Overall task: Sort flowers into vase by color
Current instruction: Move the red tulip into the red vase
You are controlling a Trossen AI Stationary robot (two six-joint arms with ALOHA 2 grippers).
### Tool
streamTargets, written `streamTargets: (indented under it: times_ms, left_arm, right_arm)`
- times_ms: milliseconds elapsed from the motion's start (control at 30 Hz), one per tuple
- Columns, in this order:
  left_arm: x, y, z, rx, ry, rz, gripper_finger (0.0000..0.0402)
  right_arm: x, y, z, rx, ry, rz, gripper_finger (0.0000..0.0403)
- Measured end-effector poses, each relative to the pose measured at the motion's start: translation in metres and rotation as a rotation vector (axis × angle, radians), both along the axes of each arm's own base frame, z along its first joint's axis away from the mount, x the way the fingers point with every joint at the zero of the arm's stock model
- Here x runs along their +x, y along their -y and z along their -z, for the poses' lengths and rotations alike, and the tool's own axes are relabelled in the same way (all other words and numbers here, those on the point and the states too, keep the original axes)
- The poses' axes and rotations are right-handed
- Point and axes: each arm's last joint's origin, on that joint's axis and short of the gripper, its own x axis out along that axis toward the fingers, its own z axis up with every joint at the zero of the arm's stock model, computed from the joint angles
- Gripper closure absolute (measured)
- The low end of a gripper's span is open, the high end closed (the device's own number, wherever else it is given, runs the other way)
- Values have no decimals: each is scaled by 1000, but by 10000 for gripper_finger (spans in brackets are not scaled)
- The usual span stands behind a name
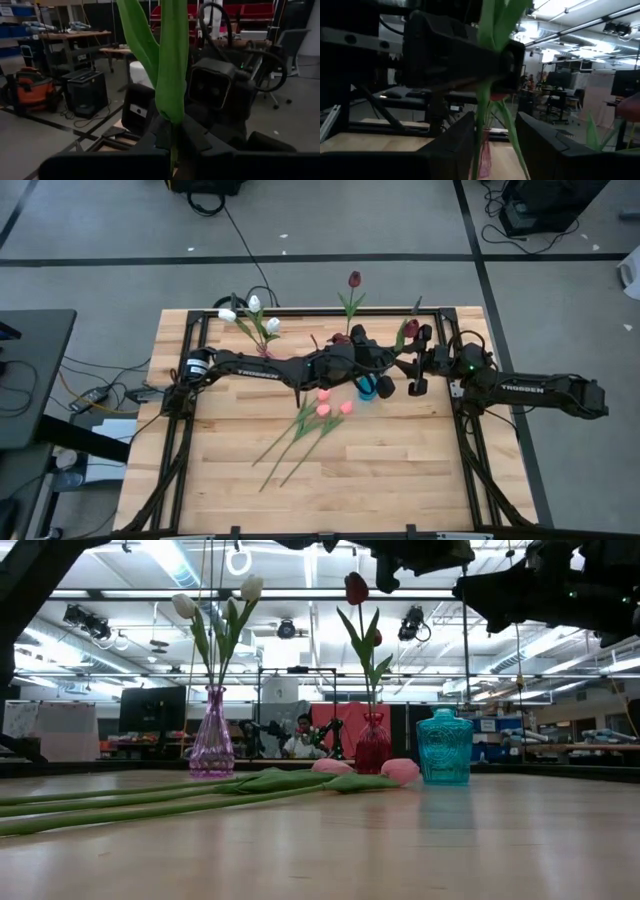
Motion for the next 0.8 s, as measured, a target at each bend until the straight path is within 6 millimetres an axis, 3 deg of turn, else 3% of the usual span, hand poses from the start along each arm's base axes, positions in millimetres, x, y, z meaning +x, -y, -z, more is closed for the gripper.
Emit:
streamTargets:
  times_ms: [400, 667, 800]
  left_arm:
    - [3, -1, 9, 5, -40, 13, 369]
    - [-2, 1, 6, 29, -115, 26, 248]
    - [-15, 2, -3, 26, -219, 29, 214]
  right_arm:
    - [5, -1, 3, -12, -13, -19, 383]
    - [5, -1, 2, -7, -8, -10, 375]
    - [5, 1, 3, -2, -13, 1, 389]
